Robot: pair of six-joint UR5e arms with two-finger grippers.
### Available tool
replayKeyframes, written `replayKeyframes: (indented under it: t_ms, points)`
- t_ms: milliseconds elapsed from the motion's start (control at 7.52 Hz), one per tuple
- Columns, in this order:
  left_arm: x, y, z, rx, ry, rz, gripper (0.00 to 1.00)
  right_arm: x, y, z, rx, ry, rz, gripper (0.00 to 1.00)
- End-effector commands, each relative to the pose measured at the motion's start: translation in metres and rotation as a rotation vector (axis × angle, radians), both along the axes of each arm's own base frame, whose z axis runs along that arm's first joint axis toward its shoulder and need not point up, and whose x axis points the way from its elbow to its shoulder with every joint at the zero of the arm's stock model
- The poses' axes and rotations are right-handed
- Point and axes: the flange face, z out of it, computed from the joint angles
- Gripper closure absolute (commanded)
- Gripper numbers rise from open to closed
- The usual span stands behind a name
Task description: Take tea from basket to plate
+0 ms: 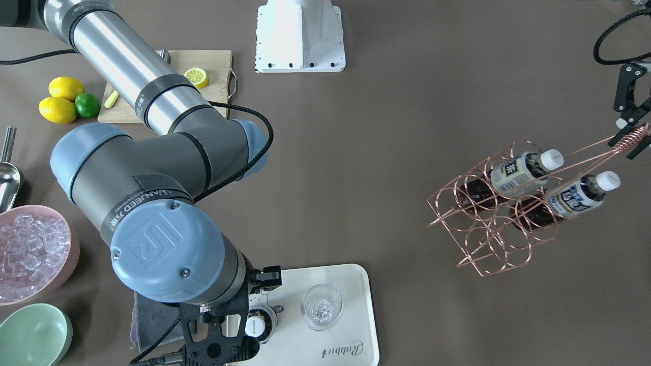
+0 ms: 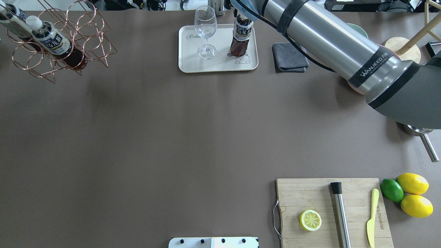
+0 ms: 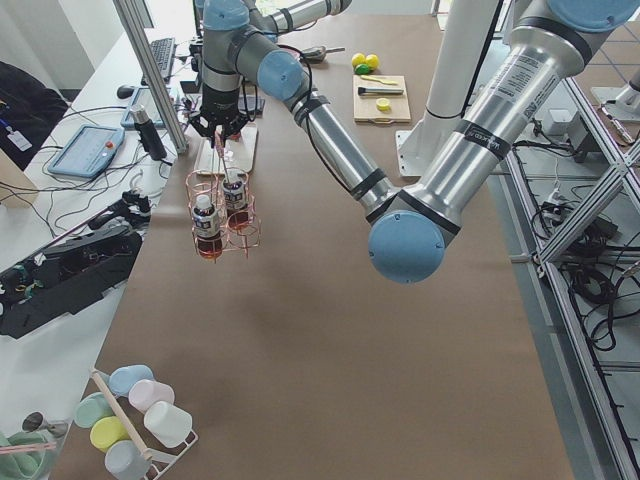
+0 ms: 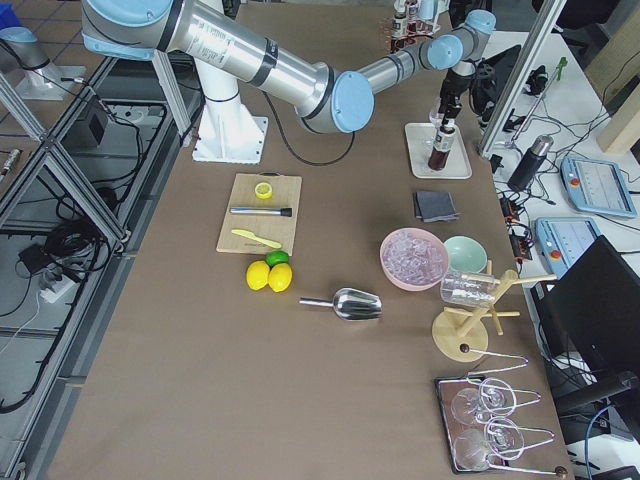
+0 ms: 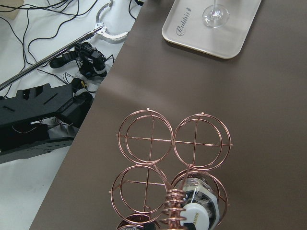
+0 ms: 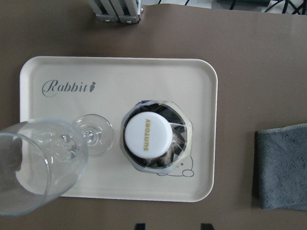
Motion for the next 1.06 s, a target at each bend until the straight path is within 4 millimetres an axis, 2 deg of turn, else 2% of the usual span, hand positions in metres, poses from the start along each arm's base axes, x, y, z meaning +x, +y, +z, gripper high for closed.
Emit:
replayKeyframes:
  t_ms: [0,133,266,399,532,798,931]
  points:
    - [-0.005,-0.029,0.023,0.16,-0.147,0.087,1.0,0.035,0.03,-0.008,0.014,0.024,-0.05,0.26]
    - [-0.005,-0.041,0.028,0.216,-0.182,0.072,1.0,0.057,0.054,0.024,0.027,0.023,-0.055,0.22]
    - [-0.005,-0.05,0.034,0.249,-0.198,0.093,1.0,0.08,0.074,0.074,0.023,0.026,-0.045,0.18]
    - [-0.005,-0.061,0.044,0.291,-0.23,0.091,1.0,0.097,0.085,0.107,0.008,0.034,-0.035,0.08]
    - [-0.003,-0.075,0.055,0.358,-0.261,0.104,1.0,0.116,0.103,0.155,-0.006,0.053,-0.032,0.02]
    - [0.003,-0.103,0.084,0.415,-0.281,0.134,1.0,0.198,0.143,0.261,-0.004,0.084,-0.046,0.01]
    - [0.004,-0.116,0.094,0.436,-0.287,0.139,1.0,0.251,0.165,0.32,-0.007,0.106,-0.058,0.01]
